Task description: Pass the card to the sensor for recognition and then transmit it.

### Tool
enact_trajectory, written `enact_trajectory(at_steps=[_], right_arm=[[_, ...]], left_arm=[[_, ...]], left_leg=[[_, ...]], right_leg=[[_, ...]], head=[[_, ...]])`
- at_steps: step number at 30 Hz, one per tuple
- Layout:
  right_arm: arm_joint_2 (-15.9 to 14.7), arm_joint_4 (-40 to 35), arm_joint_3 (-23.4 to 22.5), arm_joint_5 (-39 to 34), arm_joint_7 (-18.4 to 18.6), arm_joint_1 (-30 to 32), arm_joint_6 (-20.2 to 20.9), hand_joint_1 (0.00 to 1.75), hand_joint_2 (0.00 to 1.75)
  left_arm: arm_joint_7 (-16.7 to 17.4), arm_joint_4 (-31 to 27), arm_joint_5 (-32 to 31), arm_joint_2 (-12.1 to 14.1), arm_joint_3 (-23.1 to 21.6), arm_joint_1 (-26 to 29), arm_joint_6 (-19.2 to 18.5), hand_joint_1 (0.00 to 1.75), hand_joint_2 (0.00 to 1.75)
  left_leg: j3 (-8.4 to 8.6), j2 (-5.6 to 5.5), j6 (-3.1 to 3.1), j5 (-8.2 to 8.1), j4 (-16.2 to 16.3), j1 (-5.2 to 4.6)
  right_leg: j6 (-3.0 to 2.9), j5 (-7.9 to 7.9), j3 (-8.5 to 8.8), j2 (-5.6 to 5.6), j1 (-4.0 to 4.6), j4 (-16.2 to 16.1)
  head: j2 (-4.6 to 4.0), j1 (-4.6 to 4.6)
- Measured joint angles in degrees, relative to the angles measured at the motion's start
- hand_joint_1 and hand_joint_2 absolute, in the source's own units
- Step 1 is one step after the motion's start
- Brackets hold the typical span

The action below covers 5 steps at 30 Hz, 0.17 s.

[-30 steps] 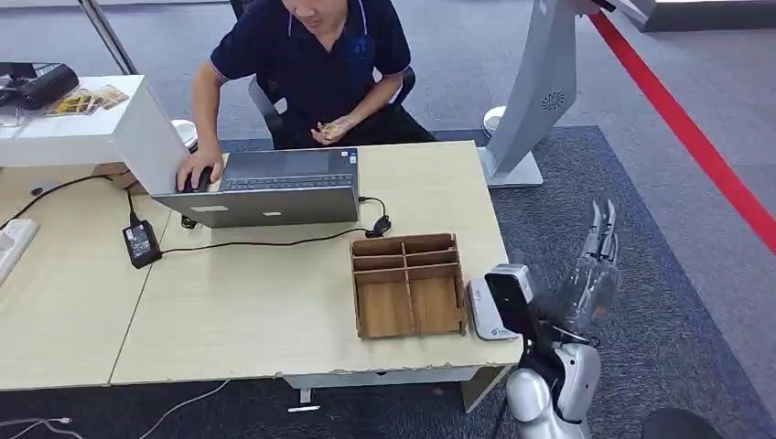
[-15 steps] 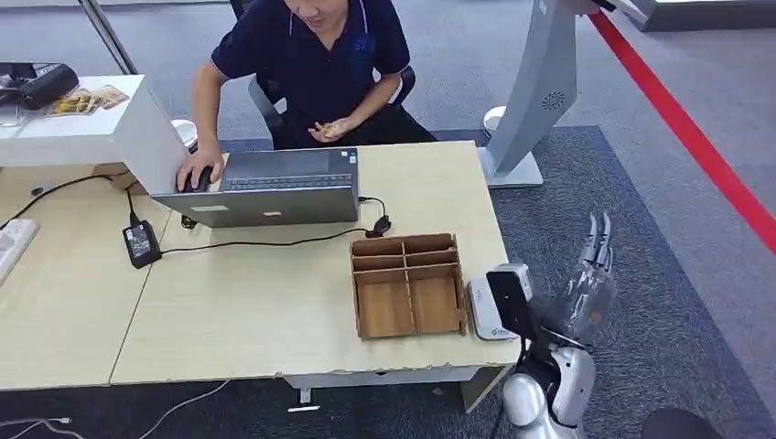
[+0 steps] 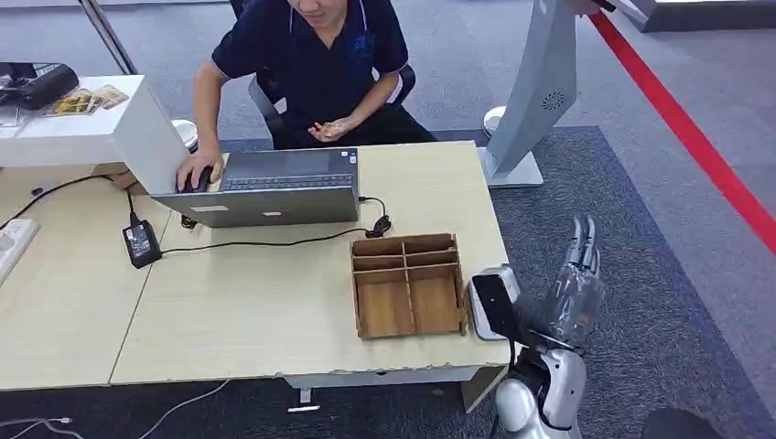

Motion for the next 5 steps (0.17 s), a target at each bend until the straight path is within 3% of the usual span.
enact_trajectory(at_steps=[5], right_arm=[[-0.61,0.61,0.61,0.68,0.83,0.26,0.0,0.0,1.75]], left_arm=[[0.0,0.0,0.13,0.0,0.0,0.0,0.0,0.0,1.75]], left_leg=[[0.0,0.0,0.0,0.0,0.0,0.0]], right_leg=[[0.0,0.0,0.0,0.0,0.0,0.0]], head=[[0.0,0.0]])
